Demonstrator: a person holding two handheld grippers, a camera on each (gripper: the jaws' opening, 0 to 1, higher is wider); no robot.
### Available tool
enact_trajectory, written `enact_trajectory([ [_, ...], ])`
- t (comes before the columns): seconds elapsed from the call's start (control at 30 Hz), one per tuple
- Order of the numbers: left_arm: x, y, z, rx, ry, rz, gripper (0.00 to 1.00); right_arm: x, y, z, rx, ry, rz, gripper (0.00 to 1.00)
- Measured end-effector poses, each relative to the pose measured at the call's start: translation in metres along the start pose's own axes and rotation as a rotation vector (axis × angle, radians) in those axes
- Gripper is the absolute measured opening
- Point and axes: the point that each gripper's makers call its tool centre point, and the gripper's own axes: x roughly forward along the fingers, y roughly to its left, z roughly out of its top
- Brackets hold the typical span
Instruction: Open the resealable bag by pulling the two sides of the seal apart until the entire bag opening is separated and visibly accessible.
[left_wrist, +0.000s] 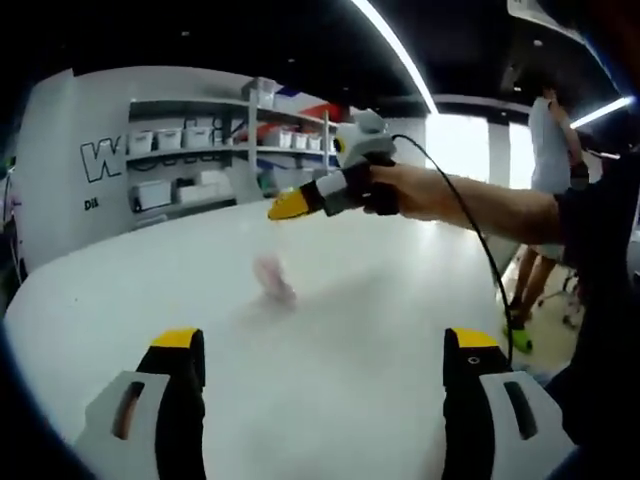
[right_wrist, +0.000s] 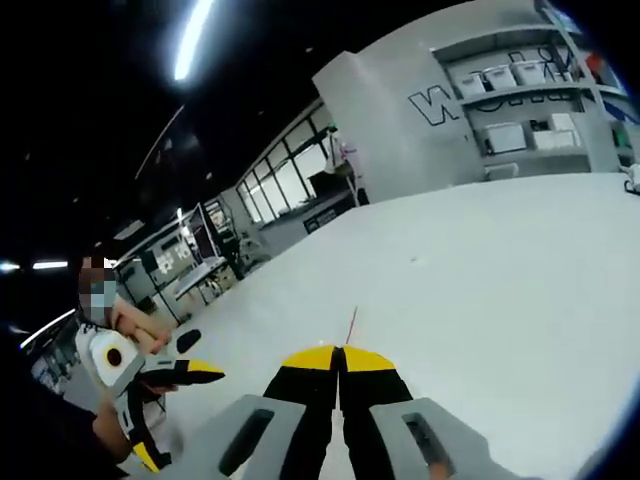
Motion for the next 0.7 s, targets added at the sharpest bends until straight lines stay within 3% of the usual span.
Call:
enact_trajectory([
  [0.23,0.000,0.003,-0.002,-0.007,-0.001,0.002,0.98,0.017,-0.006,0.011,0.014,-0.017,-0.004,0.00],
  [0.7,0.003,0.006,-0.007,-0.016,0.008,0.000,0.98,0.033,-0.022,0.010,0.049,-0.026,-0.019,0.00],
])
